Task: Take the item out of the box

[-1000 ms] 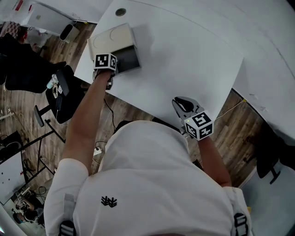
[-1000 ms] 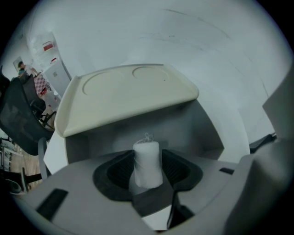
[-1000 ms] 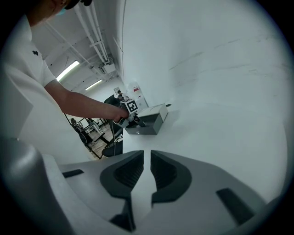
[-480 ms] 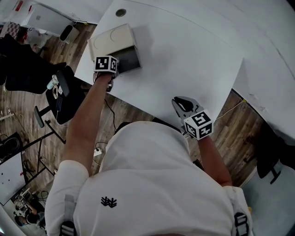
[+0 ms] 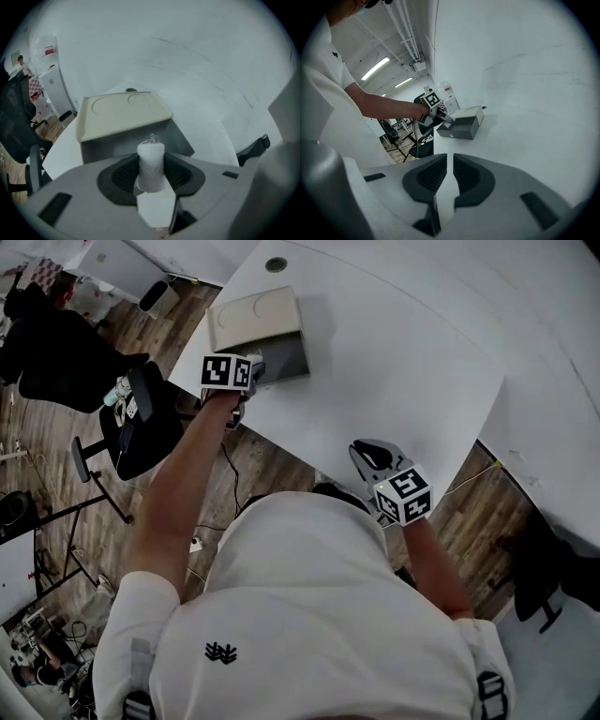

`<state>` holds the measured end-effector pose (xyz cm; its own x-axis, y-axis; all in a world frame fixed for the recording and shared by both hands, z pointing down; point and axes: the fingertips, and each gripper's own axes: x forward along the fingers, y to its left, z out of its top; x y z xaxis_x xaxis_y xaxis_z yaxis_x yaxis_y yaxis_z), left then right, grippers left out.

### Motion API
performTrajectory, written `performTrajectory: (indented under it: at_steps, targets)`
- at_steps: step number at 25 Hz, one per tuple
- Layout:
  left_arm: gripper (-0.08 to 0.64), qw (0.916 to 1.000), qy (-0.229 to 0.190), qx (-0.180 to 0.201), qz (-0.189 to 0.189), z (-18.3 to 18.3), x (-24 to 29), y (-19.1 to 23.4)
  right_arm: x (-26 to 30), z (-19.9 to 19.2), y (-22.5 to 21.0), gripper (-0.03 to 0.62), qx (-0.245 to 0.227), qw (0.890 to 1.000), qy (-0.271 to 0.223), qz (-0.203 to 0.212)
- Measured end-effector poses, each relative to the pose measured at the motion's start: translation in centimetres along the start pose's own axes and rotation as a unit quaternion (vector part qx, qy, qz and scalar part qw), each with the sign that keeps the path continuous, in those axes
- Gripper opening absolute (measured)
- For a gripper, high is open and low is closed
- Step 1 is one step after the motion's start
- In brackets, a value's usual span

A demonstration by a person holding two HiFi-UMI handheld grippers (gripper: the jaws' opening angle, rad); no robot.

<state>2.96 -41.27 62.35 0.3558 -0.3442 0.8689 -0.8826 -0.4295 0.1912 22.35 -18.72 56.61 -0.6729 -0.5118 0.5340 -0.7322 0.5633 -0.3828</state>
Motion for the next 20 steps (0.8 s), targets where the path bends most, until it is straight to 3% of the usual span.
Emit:
performTrajectory:
  at_steps: [12, 20]
  targets:
    - [0.169, 0.9961, -0.075, 0.012, -0.044, -0.5, -7.5, -1.4, 1.8, 1.1, 4.6, 0.043, -0.037, 0.999, 0.008, 0.020]
    - [0.169, 0.9895, -0.121, 0.031, -0.074, -3.2, -13.1, -2.1, 3.1, 0.7, 9.0, 0.041, -0.055, 0.998, 0.018, 0.027]
